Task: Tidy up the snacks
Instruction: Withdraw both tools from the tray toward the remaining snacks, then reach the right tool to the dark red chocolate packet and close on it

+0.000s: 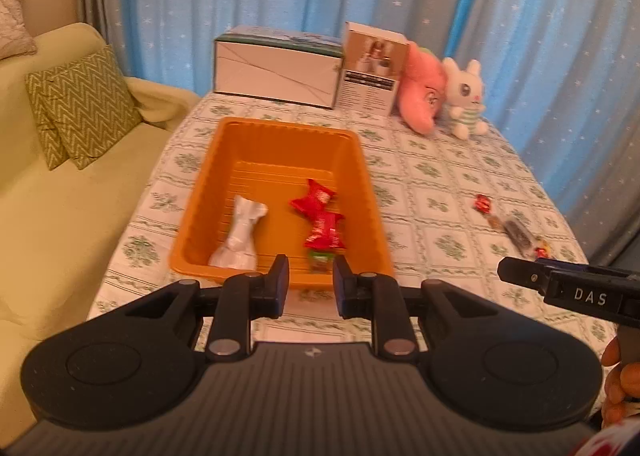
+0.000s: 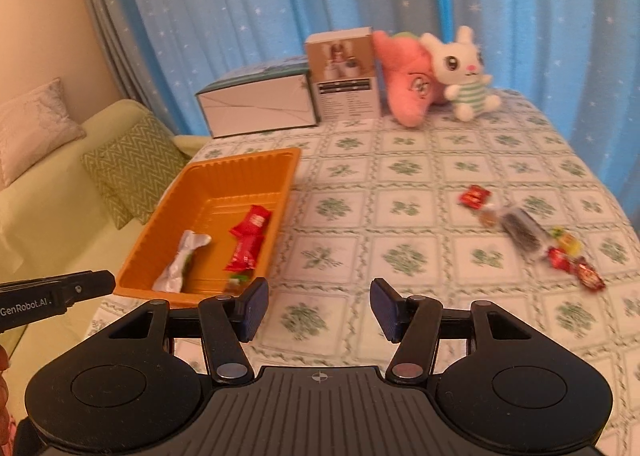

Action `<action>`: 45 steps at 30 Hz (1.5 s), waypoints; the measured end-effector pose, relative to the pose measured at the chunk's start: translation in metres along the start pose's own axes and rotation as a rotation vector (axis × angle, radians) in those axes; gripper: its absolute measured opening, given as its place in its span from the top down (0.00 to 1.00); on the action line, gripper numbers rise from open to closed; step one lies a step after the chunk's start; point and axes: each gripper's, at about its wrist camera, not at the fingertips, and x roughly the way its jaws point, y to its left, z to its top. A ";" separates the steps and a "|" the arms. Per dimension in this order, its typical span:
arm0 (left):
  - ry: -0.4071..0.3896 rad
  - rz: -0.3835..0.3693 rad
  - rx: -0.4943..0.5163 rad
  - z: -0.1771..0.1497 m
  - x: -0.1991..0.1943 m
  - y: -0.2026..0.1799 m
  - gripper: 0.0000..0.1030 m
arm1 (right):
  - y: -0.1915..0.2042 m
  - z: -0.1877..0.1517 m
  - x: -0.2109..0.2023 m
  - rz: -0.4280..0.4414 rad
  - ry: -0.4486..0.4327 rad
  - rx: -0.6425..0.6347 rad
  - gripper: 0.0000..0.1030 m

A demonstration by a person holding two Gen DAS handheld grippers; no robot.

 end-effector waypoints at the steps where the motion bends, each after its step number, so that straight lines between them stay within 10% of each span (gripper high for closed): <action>1: -0.001 -0.016 0.001 -0.002 -0.002 -0.007 0.79 | -0.006 -0.003 -0.007 -0.013 -0.005 0.007 0.45; 21: 0.038 -0.185 0.115 -0.014 0.000 -0.127 0.75 | -0.114 -0.026 -0.095 -0.222 -0.071 0.117 0.45; 45: 0.086 -0.228 0.222 -0.019 0.032 -0.183 0.54 | -0.167 -0.039 -0.092 -0.280 -0.030 0.198 0.45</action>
